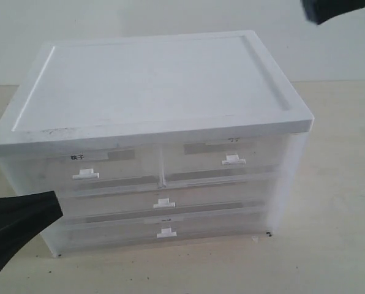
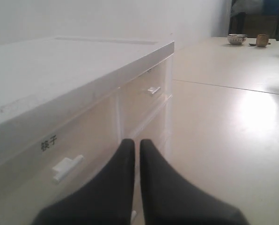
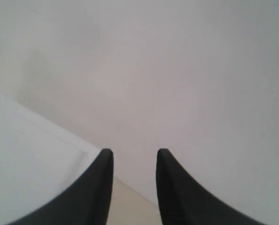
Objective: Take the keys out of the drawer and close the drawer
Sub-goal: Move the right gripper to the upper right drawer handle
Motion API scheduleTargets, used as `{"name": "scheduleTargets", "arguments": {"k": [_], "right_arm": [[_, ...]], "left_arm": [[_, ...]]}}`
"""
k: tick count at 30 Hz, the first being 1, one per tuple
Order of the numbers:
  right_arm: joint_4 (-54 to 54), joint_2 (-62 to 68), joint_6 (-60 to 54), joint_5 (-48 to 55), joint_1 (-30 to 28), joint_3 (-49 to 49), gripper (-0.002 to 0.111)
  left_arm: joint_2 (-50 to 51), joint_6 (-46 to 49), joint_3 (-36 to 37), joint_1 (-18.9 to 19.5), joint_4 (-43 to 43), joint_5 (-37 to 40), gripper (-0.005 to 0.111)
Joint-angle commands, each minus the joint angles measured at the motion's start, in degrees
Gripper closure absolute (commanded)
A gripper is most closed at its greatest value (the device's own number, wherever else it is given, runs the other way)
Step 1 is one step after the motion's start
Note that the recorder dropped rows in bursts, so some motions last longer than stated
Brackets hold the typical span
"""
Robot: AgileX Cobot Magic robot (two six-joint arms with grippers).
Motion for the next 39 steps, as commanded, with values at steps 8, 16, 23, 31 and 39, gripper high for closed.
{"name": "scheduleTargets", "arguments": {"k": [8,16,23,31,39], "right_arm": [[5.6,1.3,5.8,23.0,17.3,3.1,0.08],[-38.6,3.3,50.9,49.5,21.0,2.9,0.08],[-105.6,3.3,101.9,55.9,24.2,2.9,0.08],[-156.3,7.6,131.4,59.2,35.1,13.1,0.08],[-168.5,9.5,142.0,60.4,35.9,15.7,0.08]], "left_arm": [[0.2,-0.1,0.3,0.1,0.9,-1.0,0.102],[0.2,-0.1,0.3,0.1,1.7,-1.0,0.102],[0.2,-0.1,0.3,0.1,1.9,-1.0,0.102],[0.2,-0.1,0.3,0.1,1.9,-1.0,0.102],[0.2,-0.4,0.3,0.1,2.2,-1.0,0.102]]}}
